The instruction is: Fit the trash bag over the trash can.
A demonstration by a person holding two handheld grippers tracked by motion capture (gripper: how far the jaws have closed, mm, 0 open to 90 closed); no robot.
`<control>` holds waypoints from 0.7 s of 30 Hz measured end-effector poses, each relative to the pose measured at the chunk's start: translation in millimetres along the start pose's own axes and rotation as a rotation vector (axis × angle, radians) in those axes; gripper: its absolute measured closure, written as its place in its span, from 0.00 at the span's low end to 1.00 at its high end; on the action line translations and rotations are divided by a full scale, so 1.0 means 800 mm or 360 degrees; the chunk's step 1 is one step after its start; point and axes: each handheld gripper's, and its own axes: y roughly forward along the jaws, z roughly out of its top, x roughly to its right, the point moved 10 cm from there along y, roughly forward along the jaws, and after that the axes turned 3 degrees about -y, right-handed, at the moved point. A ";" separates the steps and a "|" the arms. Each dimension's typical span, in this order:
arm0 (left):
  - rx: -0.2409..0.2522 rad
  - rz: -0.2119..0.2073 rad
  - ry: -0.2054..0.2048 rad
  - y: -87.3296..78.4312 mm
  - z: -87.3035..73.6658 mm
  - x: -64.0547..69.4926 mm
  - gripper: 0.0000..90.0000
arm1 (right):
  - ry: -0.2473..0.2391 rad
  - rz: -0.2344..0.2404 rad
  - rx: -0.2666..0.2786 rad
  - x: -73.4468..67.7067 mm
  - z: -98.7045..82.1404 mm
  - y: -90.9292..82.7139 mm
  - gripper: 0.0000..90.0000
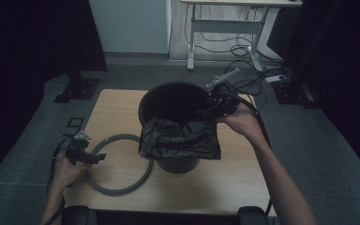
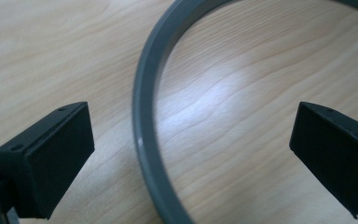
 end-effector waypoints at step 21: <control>0.0117 -0.0335 0.0401 -0.118 0.121 0.120 0.04 | -0.0111 0.0149 0.0028 -0.043 0.006 -0.003 0.35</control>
